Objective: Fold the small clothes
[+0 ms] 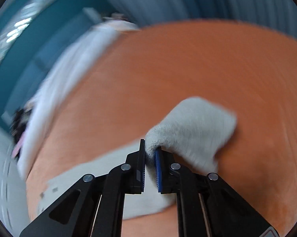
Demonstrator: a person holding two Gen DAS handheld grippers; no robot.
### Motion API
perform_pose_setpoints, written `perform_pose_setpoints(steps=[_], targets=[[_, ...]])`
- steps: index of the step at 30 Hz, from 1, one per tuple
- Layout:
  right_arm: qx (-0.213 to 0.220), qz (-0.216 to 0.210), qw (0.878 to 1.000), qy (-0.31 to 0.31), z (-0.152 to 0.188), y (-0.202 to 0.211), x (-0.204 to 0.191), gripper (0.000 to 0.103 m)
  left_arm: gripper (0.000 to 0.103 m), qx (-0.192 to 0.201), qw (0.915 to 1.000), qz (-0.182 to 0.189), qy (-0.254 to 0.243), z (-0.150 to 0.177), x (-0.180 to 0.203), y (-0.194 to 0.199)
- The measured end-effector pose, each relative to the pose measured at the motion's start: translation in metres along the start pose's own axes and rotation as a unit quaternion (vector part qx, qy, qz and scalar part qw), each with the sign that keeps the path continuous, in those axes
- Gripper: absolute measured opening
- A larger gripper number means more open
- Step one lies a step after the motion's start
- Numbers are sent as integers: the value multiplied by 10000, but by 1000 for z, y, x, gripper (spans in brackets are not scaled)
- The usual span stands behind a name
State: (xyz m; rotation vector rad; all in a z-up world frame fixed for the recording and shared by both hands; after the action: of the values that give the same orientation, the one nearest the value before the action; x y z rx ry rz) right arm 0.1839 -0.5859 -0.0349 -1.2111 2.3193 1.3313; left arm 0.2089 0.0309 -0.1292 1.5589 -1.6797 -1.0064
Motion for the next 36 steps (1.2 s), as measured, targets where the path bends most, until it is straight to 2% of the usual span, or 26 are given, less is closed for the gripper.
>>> perform_pose_setpoints(steps=[1,3,5,6,7,8,10,12,15,17,18,20,23,24,25,26,27,28,29,30,31,33,35,36], targets=[[17,-402,9984,405,8,12,-49,9,98,61,10000,29,53,-5,-2,1],[-76,-1248,9850,1188,40,34,-148,11,98,199,9995,150,184,-18,-4,4],[-416,-1921,9668,1634,93,39,-221,16,98,361,9984,298,304,-35,-6,9],[-640,-2110,9585,1809,121,31,-244,20,98,475,9974,392,367,-45,-7,12],[-867,-2166,9517,1994,156,20,-261,34,98,569,9962,515,418,-54,-6,14],[-1169,-2035,9465,2216,198,-4,-271,50,98,630,9947,655,488,-63,-5,14],[-1730,-1637,9395,2461,256,-44,-263,51,98,642,9903,1045,649,-80,1,7],[-1954,-1247,9429,2390,281,-58,-234,50,98,496,9861,1346,835,-91,7,-8],[-1831,-1330,9587,1725,276,-37,-198,53,98,293,9766,1806,1129,-108,19,-40],[-1706,-1274,9683,1303,259,-29,-170,59,98,104,9711,1982,1328,-117,28,-64],[-1668,-1172,9728,1099,248,-30,-154,61,98,35,9655,2154,1460,-123,35,-74],[-1704,-983,9778,725,237,-41,-122,63,98,-185,9561,2377,1702,-132,53,-101],[-1809,-915,9792,62,225,-60,-97,63,96,-495,9487,2474,1903,-138,76,-132],[-1794,-926,9794,-98,221,-64,-92,63,87,-556,9478,2477,1929,-140,84,-140],[-1757,-901,9802,-165,219,-69,-89,63,70,-612,9489,2436,1912,-139,90,-145],[-1730,-861,9810,-179,222,-76,-91,63,60,-656,9509,2392,1850,-140,96,-150],[-1705,-855,9815,-174,223,-82,-96,63,41,-683,9539,2328,1769,-142,98,-151],[-1684,-856,9819,-154,222,-85,-98,61,14,-673,9551,2352,1671,-146,102,-151],[-1644,-860,9826,-103,220,-86,-101,54,9,-644,9516,2522,1636,-151,104,-148],[-1589,-885,9833,-22,217,-84,-104,48,8,-522,9474,2664,1697,-159,102,-140],[-1504,-944,9840,117,212,-82,-115,34,8,-322,9474,2685,1713,-169,95,-131],[-1322,-1130,9843,313,206,-71,-131,23,8,189,9483,2714,1635,-192,78,-103],[-1258,-1316,9823,451,204,-63,-140,21,8,658,9492,2643,1578,-209,53,-77],[-1276,-1302,9817,554,207,-65,-143,20,8,750,9517,2541,1550,-211,42,-72]])
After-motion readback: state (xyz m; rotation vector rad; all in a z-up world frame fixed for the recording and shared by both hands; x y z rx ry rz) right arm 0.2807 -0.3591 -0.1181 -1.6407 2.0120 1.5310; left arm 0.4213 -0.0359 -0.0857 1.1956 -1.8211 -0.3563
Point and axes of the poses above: each gripper's, at about its wrist camera, not at the fingertips, and y roughly against the way its jaws point, x to its right, z to its underside, the point moved 10 cm from there along -y, roughly the way its jaws point, and after that the axes turned 7 degrees about -y, right-handed, at the moved point
